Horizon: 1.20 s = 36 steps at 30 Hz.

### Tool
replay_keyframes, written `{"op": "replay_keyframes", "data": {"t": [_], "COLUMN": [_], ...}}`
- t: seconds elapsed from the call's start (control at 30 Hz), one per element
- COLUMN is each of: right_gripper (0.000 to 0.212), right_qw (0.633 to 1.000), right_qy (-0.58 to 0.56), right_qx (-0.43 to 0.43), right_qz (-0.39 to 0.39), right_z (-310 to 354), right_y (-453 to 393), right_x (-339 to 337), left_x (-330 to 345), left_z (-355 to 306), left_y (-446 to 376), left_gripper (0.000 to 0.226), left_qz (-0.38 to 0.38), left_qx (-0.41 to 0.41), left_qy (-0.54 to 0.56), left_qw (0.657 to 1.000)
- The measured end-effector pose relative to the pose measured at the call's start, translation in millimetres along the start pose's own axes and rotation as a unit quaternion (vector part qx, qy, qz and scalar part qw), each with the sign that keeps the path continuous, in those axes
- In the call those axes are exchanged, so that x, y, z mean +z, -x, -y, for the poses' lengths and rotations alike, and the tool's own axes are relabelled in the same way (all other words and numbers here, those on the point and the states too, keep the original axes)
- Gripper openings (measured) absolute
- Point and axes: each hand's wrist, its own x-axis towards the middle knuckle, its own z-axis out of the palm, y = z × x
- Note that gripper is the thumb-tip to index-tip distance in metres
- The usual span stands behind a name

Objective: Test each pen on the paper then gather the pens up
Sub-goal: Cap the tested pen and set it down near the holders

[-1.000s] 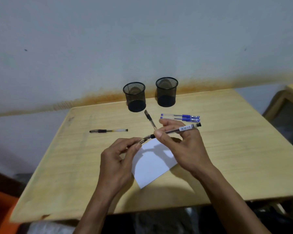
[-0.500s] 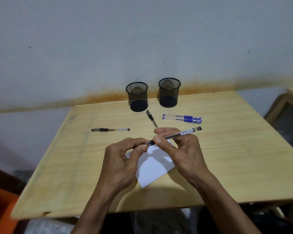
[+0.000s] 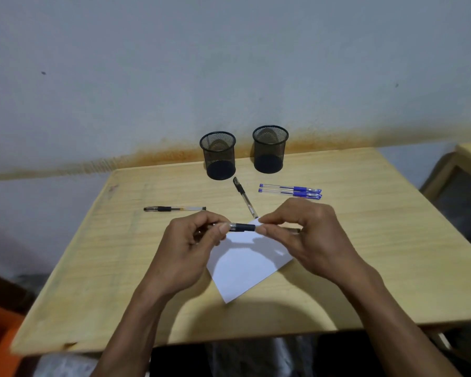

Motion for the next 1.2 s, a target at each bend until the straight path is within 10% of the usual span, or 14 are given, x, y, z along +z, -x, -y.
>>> {"op": "replay_keyframes", "data": {"t": [0.47,0.83,1.2], "right_gripper": [0.015,0.017,0.017], "right_qw": [0.995,0.975,0.918], "right_qy": [0.103,0.04,0.195], "right_qx": [0.001,0.21,0.342], "right_qz": [0.003,-0.065,0.039], "right_z": [8,-7,-32], "right_y": [7,-35,-97], "right_x": [30,28,70], "left_x": [11,15,18], "left_z": [12,70,90], "left_y": [-2,8,7], "left_gripper": [0.017,0.055,0.068], "left_qz": [-0.064,-0.156,-0.106], "left_qx": [-0.043,-0.08,-0.073], "left_qy": [0.053,-0.186,-0.322], "left_qw": [0.996,0.967,0.938]}}
